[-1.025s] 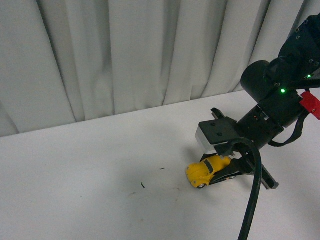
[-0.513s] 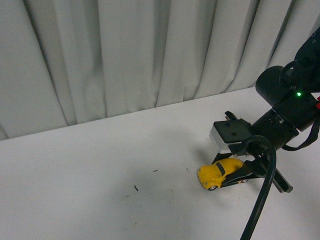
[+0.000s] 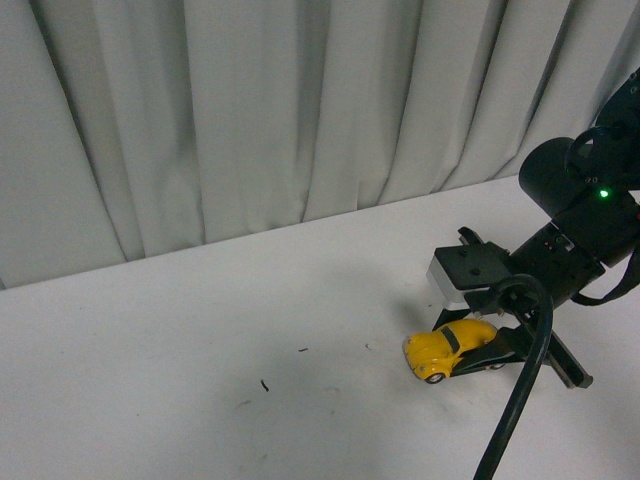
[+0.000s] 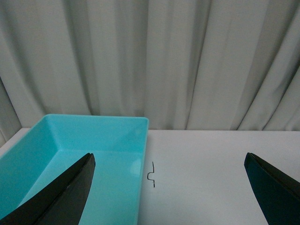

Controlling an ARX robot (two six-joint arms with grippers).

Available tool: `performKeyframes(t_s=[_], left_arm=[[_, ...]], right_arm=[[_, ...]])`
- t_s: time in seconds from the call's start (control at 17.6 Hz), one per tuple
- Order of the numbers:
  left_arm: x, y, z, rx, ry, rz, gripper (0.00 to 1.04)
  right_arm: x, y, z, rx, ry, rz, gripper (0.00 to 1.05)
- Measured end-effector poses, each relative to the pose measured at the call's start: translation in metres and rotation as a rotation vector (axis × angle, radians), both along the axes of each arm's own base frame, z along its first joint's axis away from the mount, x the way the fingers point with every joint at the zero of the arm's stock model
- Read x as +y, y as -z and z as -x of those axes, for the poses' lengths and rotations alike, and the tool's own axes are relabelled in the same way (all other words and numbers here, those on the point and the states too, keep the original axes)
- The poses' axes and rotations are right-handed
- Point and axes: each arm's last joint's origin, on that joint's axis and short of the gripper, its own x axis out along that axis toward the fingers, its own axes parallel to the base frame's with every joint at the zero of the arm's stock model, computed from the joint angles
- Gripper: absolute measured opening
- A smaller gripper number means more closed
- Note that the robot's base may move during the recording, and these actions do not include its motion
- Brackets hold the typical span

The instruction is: Wind up and store yellow beetle toy

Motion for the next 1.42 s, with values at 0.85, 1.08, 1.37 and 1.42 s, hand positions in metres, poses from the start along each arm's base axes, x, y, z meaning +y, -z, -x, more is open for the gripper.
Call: performKeyframes(t_s=[0.85,1.08,1.37,1.42], left_arm=[[0.0,0.0,0.0,0.0,0.0,0.0,0.98],[0.0,0.0,0.0,0.0,0.0,0.0,0.98],[0.0,0.0,0.0,0.0,0.0,0.0,0.98],[0.0,0.0,0.0,0.0,0.0,0.0,0.98]], right_arm=[[0.007,-0.004,-0.001,-0.021,-0.02,0.001,0.98],[0.022,-0.006,-0.007,-0.033,-0.069,-0.003,0.98],[0.064,-0.021,-0.037,-0.125,-0.204,0.039,0.98],[0.072,-0.021,-0.041,-0.132,-0.228,0.048,0.98]])
